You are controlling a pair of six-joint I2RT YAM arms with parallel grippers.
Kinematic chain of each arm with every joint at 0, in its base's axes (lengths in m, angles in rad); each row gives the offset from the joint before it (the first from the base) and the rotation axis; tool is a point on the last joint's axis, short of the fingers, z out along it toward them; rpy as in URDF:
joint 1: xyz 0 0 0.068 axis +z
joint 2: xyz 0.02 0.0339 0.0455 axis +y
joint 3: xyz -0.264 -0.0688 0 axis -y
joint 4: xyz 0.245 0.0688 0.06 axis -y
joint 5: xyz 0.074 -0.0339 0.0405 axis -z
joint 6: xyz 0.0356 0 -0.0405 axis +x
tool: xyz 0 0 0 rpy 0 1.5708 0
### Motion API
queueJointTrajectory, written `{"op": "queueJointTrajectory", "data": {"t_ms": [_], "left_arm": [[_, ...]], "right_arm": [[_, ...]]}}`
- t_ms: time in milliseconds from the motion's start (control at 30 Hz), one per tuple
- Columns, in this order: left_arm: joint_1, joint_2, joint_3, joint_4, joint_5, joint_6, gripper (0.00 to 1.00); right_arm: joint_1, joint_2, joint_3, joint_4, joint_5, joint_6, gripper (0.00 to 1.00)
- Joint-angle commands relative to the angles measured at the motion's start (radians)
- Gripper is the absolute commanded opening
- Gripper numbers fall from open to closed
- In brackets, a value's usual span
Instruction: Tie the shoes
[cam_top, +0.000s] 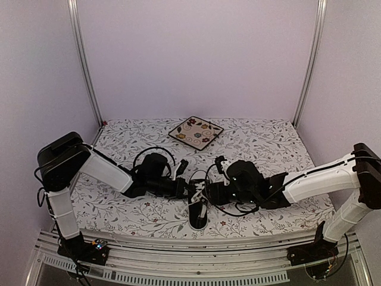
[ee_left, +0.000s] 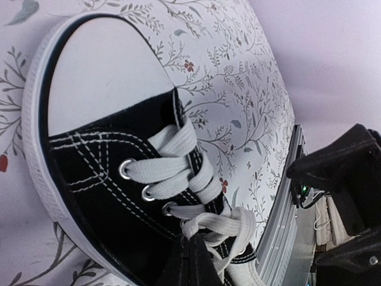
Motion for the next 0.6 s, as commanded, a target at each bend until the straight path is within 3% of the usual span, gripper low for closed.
{"op": "queueJointTrajectory", "data": {"t_ms": [0, 333, 567], "left_arm": [[0.007, -0.033, -0.014, 0.027, 0.005, -0.002, 0.0], [0.006, -0.041, -0.02, 0.024, -0.001, -0.002, 0.0], [0.006, -0.041, -0.016, 0.02, 0.002, 0.0, 0.0]], "right_arm": [[0.05, 0.042, 0.096, -0.096, 0.053, -0.07, 0.59], [0.151, 0.262, 0.333, -0.282, 0.191, -0.101, 0.57], [0.161, 0.313, 0.369, -0.314, 0.217, -0.076, 0.43]]}}
